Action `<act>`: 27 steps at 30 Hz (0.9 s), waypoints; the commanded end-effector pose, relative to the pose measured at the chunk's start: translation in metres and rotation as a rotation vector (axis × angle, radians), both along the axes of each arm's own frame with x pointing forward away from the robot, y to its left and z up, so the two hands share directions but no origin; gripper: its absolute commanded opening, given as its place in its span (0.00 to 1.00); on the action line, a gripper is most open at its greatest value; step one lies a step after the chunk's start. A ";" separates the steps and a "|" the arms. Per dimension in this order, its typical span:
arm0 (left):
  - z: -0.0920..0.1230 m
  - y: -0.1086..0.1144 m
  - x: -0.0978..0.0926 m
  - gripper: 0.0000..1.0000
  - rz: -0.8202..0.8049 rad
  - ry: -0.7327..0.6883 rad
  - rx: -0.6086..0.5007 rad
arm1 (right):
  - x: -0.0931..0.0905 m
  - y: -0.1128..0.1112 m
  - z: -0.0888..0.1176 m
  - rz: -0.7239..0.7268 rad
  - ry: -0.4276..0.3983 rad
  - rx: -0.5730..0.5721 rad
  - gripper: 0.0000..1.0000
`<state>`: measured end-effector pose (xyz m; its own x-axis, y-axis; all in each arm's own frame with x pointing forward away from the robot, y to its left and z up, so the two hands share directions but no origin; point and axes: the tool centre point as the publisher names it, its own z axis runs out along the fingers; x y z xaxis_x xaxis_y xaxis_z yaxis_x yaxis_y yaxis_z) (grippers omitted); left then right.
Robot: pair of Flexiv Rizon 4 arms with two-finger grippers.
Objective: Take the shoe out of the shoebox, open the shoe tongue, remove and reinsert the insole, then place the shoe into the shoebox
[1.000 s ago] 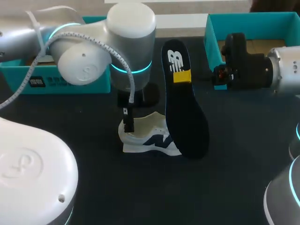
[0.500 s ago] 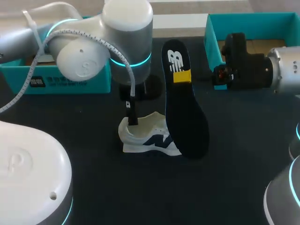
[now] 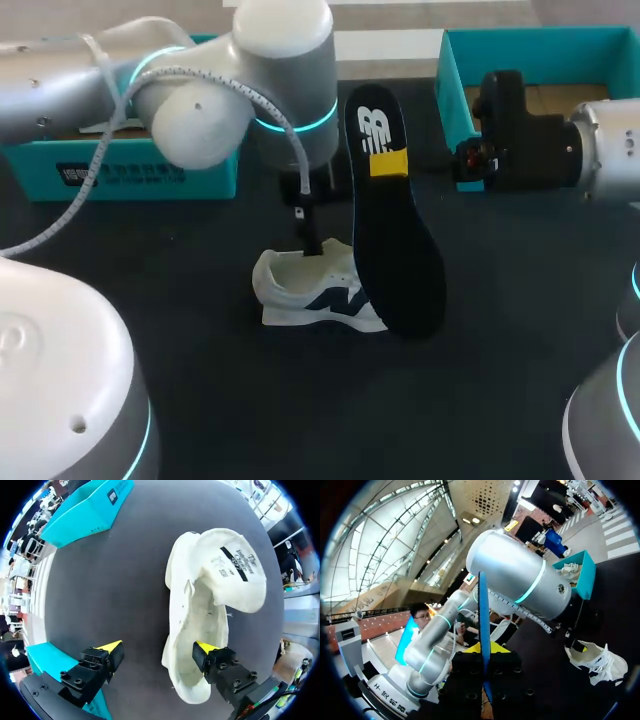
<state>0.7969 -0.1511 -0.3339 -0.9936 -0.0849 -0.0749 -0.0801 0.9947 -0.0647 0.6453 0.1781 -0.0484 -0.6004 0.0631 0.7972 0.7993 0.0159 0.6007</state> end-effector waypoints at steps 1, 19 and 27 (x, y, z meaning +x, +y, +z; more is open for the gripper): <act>-0.018 -0.014 0.006 0.75 -0.007 0.017 0.010 | 0.000 0.003 0.000 -0.002 0.002 -0.004 0.00; -0.042 -0.026 -0.009 0.49 -0.023 0.102 0.004 | 0.000 0.003 0.000 -0.002 0.002 -0.004 0.00; -0.045 -0.028 -0.016 0.44 -0.040 0.127 -0.006 | 0.000 0.003 0.000 -0.002 0.002 -0.004 0.00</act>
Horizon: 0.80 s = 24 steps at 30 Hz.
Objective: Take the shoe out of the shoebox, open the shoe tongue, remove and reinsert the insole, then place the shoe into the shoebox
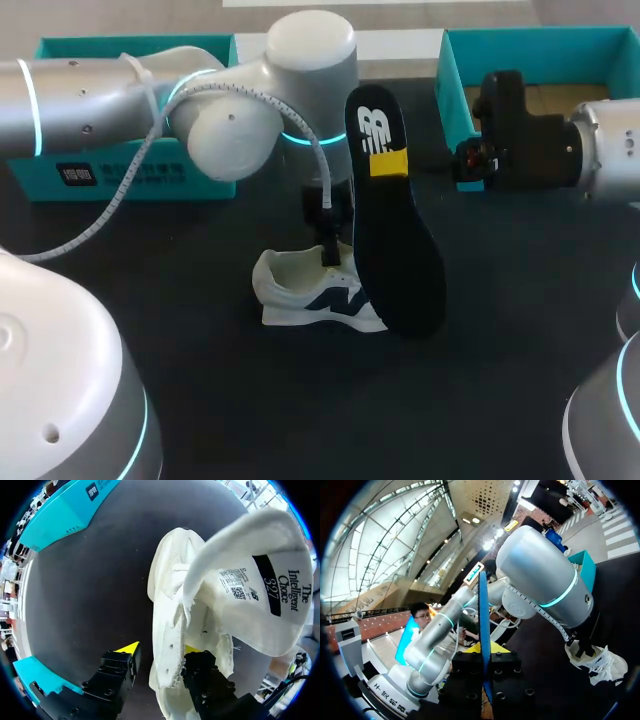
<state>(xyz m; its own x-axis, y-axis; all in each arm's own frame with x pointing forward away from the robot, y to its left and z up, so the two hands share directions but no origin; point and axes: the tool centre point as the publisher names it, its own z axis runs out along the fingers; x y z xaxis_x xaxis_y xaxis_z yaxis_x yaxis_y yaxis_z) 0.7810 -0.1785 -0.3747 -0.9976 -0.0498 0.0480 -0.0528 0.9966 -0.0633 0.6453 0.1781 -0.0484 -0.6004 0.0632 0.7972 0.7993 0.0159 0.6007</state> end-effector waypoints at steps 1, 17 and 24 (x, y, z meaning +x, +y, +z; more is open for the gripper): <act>-0.005 -0.001 0.000 0.43 -0.008 0.008 0.002 | 0.000 0.003 0.000 -0.002 0.002 -0.004 0.00; -0.012 -0.006 -0.007 0.00 -0.080 0.091 -0.038 | 0.000 0.003 0.000 -0.002 0.002 -0.004 0.00; 0.002 -0.001 -0.013 0.00 -0.216 0.173 -0.113 | 0.000 0.003 0.000 -0.002 0.002 -0.004 0.00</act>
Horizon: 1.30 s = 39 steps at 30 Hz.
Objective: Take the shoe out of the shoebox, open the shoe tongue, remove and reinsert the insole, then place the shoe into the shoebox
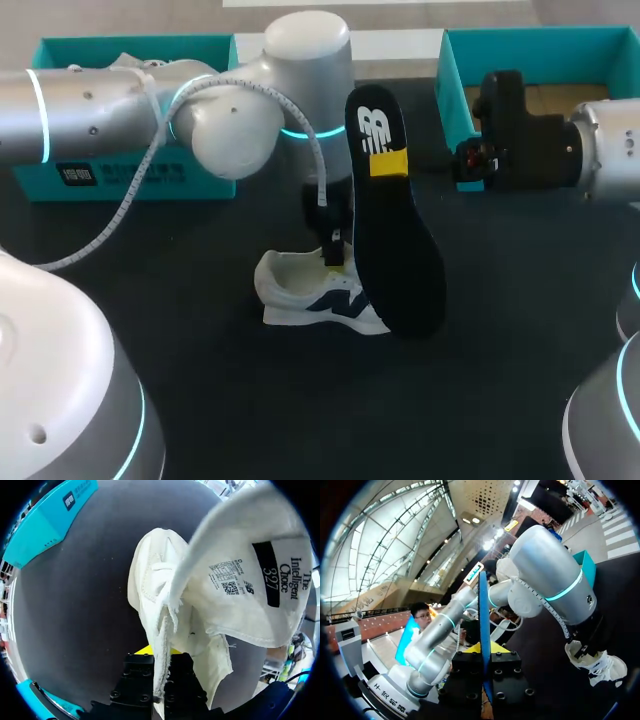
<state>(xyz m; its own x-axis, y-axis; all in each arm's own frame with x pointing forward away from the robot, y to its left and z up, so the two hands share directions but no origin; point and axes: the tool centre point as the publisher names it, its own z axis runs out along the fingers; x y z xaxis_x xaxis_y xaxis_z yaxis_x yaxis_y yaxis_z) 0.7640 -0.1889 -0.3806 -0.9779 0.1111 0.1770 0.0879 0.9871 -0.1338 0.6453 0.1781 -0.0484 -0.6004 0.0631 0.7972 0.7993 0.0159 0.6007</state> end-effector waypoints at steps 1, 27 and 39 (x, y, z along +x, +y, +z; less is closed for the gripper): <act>0.014 0.011 0.004 0.00 -0.113 0.070 -0.059 | 0.000 0.003 0.000 -0.002 0.002 -0.004 0.00; 0.058 0.034 0.000 0.00 -1.004 0.177 0.023 | 0.000 0.003 0.000 -0.002 0.002 -0.004 0.00; 0.060 0.029 -0.003 0.00 -1.091 0.176 0.032 | 0.000 0.003 0.000 -0.002 0.002 -0.004 0.00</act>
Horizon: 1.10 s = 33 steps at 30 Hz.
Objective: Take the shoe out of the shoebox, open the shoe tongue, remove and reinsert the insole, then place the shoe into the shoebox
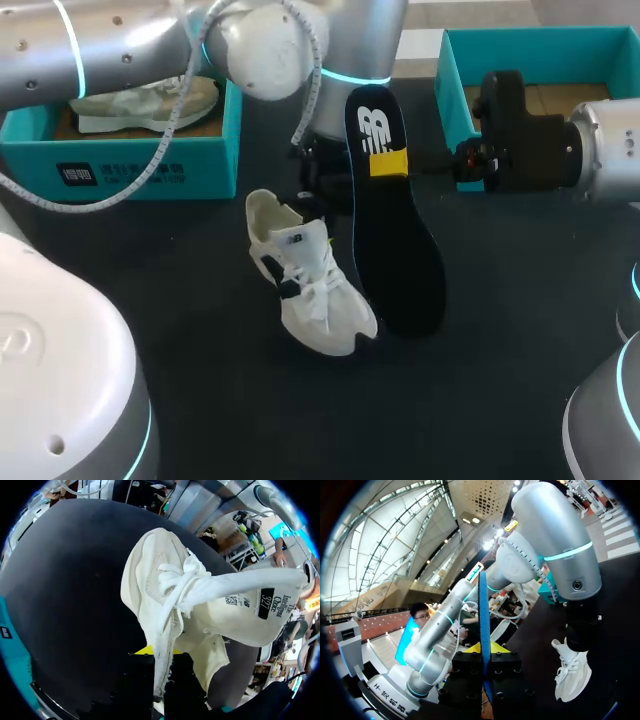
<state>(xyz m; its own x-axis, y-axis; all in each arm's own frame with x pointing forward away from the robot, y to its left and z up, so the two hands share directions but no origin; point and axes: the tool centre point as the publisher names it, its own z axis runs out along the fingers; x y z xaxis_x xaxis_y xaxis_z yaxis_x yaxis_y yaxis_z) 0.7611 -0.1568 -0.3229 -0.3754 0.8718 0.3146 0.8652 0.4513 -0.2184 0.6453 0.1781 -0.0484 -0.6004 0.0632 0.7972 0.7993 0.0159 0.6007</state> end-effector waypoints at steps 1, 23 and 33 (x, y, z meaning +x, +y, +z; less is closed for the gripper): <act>0.003 -0.005 -0.001 0.00 -0.085 -0.001 -0.006 | 0.000 0.003 0.000 -0.002 0.002 -0.004 0.00; -0.030 -0.045 -0.014 0.00 -0.400 -0.054 0.081 | 0.000 0.003 0.000 -0.002 0.002 -0.004 0.00; -0.052 -0.053 -0.013 0.00 -0.427 -0.052 0.123 | 0.000 0.003 0.000 -0.002 0.002 -0.004 0.00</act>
<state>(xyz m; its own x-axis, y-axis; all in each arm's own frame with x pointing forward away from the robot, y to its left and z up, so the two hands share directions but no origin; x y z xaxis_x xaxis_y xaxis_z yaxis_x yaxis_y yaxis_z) 0.7472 -0.2038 -0.3680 -0.0122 0.9210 0.3893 0.9886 0.0694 -0.1334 0.6453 0.1780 -0.0484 -0.6004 0.0632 0.7972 0.7993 0.0159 0.6007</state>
